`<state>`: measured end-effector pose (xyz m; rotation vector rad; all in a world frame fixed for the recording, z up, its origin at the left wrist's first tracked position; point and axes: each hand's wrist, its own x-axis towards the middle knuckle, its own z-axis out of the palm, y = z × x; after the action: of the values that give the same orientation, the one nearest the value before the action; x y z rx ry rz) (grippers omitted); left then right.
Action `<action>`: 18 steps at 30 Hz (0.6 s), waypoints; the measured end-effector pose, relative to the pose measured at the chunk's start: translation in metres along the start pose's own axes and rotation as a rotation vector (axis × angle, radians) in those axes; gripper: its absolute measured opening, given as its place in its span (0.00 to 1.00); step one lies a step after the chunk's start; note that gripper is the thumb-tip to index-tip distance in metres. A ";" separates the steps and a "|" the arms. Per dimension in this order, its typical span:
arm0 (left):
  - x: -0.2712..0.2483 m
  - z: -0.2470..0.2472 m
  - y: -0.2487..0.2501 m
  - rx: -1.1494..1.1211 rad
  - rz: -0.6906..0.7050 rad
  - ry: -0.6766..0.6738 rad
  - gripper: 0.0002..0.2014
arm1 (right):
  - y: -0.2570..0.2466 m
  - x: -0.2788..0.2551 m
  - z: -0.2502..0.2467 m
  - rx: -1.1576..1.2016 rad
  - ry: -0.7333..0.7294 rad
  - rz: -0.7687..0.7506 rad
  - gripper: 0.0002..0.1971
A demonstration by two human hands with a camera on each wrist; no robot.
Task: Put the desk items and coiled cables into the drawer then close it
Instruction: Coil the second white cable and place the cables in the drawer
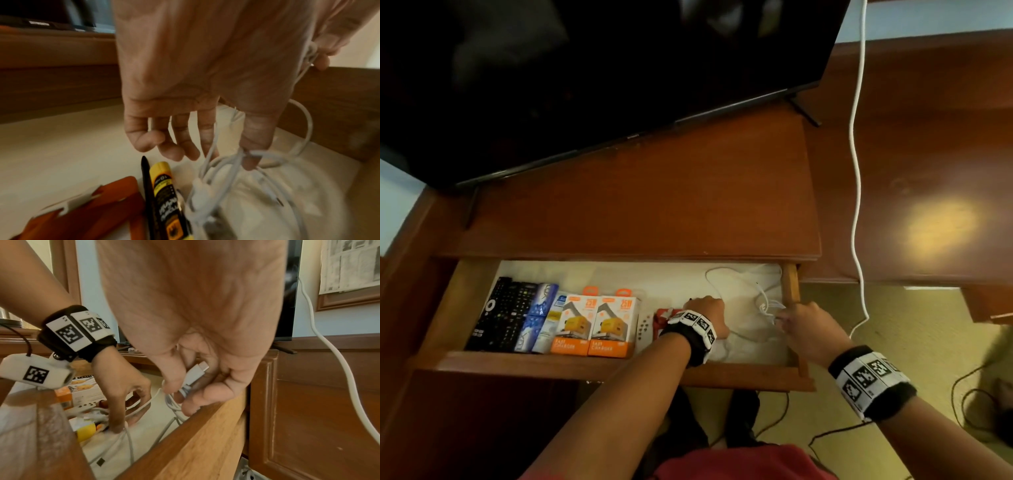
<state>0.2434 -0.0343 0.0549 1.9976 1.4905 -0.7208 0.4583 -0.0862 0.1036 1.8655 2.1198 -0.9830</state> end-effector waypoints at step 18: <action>-0.111 -0.050 -0.176 -0.903 -0.152 0.411 0.05 | -0.074 0.037 0.013 -0.233 -0.143 -0.063 0.12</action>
<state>0.0511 -0.0319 0.1496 1.3608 1.7668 0.3273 0.3780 -0.0637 0.1021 1.5809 2.1175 -0.8136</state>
